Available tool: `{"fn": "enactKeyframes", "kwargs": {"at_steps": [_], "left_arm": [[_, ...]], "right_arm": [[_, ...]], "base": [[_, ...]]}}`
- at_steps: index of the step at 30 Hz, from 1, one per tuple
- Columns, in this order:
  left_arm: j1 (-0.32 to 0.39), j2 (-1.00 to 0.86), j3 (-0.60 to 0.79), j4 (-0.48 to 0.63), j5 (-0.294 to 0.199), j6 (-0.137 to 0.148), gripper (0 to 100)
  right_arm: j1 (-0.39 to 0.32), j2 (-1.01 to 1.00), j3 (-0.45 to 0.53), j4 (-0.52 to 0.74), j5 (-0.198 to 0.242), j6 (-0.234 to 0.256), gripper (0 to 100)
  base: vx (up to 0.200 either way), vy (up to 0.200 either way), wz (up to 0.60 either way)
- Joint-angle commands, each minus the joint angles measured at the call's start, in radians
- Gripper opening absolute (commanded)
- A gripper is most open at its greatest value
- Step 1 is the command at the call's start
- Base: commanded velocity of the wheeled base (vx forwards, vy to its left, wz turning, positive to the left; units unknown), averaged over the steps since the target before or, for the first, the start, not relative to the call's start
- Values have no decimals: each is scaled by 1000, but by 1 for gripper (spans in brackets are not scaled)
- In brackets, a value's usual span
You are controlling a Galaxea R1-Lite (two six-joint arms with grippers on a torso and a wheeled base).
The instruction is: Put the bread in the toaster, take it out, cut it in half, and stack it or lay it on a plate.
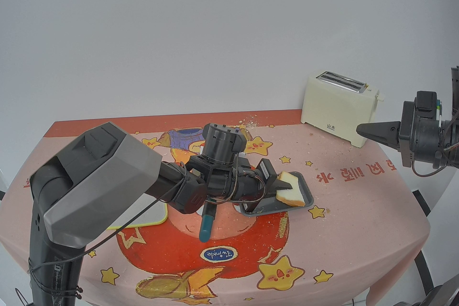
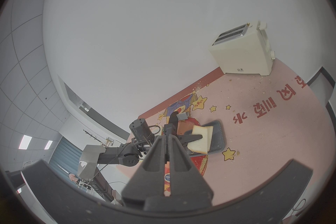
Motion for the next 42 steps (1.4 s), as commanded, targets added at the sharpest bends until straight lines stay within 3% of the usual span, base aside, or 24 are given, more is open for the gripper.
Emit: {"fn": "enactKeyframes", "kwargs": {"at_steps": [1, 11, 18, 26, 29, 30, 33, 34, 36, 40, 41, 42], "left_arm": [[-1, 1, 1, 3, 0, -1, 100], [1, -6, -11, -1, 6, 1, 100], [-16, -50, -11, 16, 74, 1, 100], [-22, -119, -11, 137, 138, 10, 100], [-25, -121, -17, 177, 200, 24, 100], [-40, -121, -23, 190, 240, 44, 100], [-48, -121, -28, 221, 281, 79, 100], [-48, -121, -28, 221, 281, 79, 100], [-65, -121, -29, 256, 313, 111, 100], [-79, -121, -31, 273, 358, 130, 100], [-88, -121, -32, 289, 411, 160, 100], [-88, -121, -32, 289, 411, 160, 100]], "right_arm": [[0, 0, 0, 0, 0, 0, 0], [-1, -11, 0, 0, 0, 0, 0], [-1, -11, 0, -2, 0, 0, 0], [-3, -20, -2, 0, 0, 0, 0], [-3, -20, -2, 0, -1, 0, 0], [-3, -20, -2, 0, -1, -1, 0], [-3, -20, -2, 0, -1, 0, 0], [-3, -20, -2, 0, -1, 0, 0], [-3, -20, 0, 0, -1, 0, 0], [-3, -23, 0, 0, -1, 0, 0], [-3, -26, 0, 0, 0, 0, 0], [-3, -26, 0, 0, 0, 0, 0]], "base": [[0, 0, 0], [0, 0, 0], [0, 0, 0], [0, 0, 0], [0, 0, 0], [0, 0, 0], [0, 0, 0], [0, 0, 0], [0, 0, 0], [0, 0, 0], [0, 0, 0], [0, 0, 0]]}}
